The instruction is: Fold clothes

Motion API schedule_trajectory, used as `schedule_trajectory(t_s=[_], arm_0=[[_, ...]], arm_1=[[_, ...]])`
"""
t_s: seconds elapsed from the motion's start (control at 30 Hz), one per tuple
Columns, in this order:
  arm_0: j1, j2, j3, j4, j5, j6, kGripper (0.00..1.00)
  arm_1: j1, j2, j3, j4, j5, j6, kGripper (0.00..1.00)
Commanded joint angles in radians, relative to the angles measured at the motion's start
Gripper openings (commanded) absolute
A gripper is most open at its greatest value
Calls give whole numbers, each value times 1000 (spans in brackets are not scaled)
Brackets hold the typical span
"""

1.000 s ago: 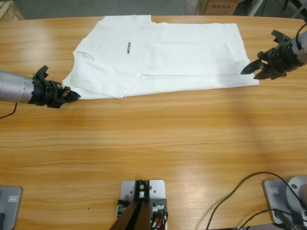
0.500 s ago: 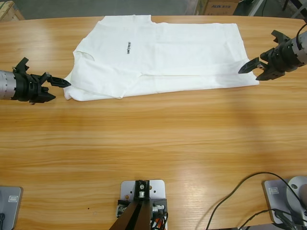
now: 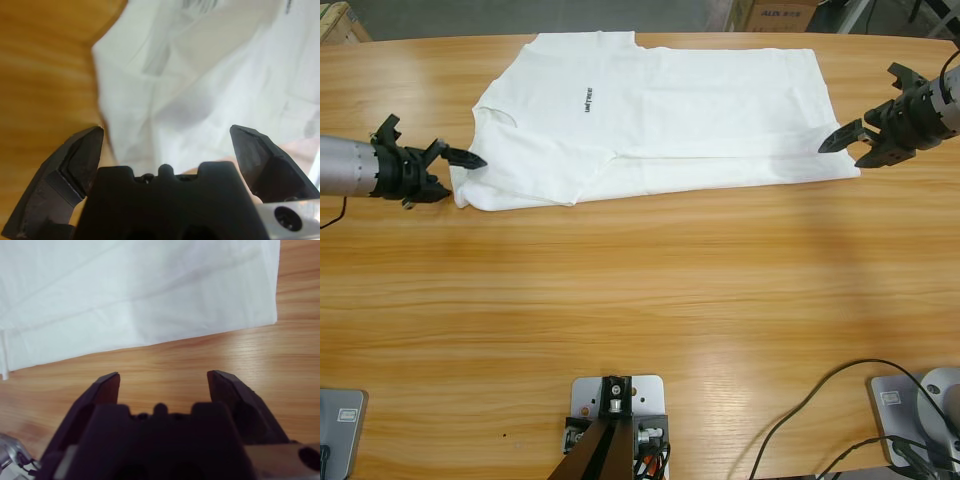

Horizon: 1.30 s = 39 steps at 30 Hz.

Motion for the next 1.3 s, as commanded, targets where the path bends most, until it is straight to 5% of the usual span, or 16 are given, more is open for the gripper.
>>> schedule_trajectory(t_s=[0.03,0.1,0.13,0.23,0.3,0.33,0.97,1.3], arm_0=[[10,133,9,-120,-66,-11,987],[12,140,11,-127,-66,-11,960],[13,140,12,-127,-66,-11,852],[18,121,21,-129,-81,-11,438],[19,104,29,-129,-89,-10,40],[22,95,35,-129,-89,-10,0],[36,34,46,-128,-89,7,0],[35,4,52,-118,-89,7,0]], arm_1=[[-14,11,16,12,18,-12,717],[-14,13,16,12,18,-12,717],[-14,13,16,12,19,-12,718],[-14,16,14,12,19,-12,716],[-14,20,14,12,19,-12,715],[-14,22,14,12,18,-12,715],[-156,-7,37,6,110,22,719],[-330,28,224,-247,290,141,804]])
